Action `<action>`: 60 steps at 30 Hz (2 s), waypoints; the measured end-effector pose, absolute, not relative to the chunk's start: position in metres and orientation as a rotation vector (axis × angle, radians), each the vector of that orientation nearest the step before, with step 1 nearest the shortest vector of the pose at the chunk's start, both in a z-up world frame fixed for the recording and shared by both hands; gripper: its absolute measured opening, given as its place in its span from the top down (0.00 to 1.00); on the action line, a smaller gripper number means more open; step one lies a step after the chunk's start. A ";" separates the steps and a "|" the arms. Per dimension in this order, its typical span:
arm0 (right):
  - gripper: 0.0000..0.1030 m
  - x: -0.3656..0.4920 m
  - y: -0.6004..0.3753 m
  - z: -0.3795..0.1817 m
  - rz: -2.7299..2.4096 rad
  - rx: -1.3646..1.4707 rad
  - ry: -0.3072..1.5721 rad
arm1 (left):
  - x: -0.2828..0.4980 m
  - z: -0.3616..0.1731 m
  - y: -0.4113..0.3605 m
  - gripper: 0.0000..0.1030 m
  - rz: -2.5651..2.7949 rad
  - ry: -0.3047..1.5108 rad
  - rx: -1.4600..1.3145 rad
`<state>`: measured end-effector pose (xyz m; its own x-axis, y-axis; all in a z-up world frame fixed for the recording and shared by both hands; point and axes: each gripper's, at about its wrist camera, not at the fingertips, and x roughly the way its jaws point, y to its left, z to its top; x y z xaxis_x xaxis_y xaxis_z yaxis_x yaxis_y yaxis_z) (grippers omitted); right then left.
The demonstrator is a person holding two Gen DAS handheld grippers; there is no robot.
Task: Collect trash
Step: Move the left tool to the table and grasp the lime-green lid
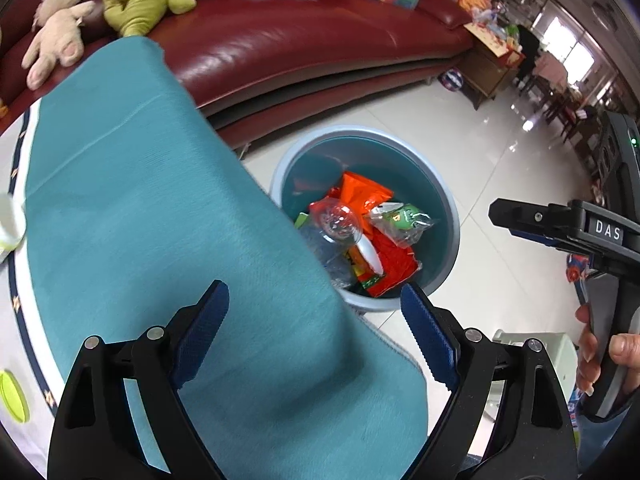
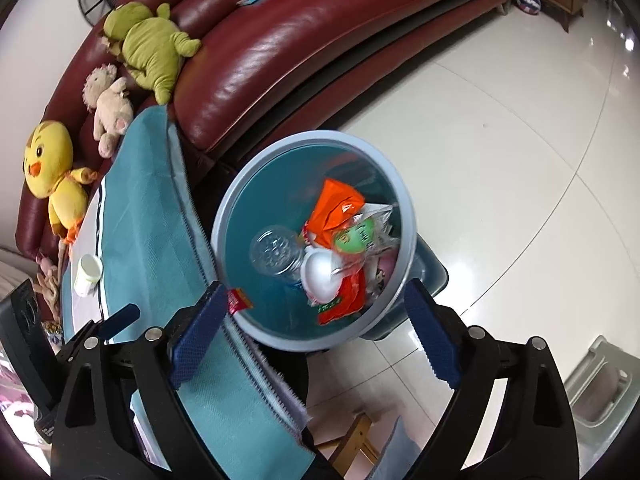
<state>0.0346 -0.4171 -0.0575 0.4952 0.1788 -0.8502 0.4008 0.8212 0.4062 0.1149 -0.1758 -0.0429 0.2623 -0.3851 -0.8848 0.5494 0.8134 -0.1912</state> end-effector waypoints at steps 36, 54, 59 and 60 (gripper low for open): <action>0.17 0.094 -0.150 -0.038 0.220 0.173 1.238 | 0.095 -0.053 0.125 0.14 -0.164 1.065 -0.014; 0.17 0.176 -0.048 -0.027 0.348 -0.216 1.240 | 0.116 -0.051 0.164 0.49 -0.105 0.968 -0.044; 0.17 0.211 0.007 -0.009 0.481 -0.487 1.135 | 0.136 -0.044 0.180 0.49 -0.117 0.981 -0.112; 0.17 0.216 0.018 -0.007 0.509 -0.541 1.111 | 0.140 -0.044 0.183 0.49 -0.119 0.986 -0.122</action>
<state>0.2161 0.0185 -0.0073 0.3580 0.1124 -0.9269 -0.6291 0.7626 -0.1505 0.1396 0.1830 -0.0437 0.5469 -0.1552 -0.8227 0.0443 0.9867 -0.1567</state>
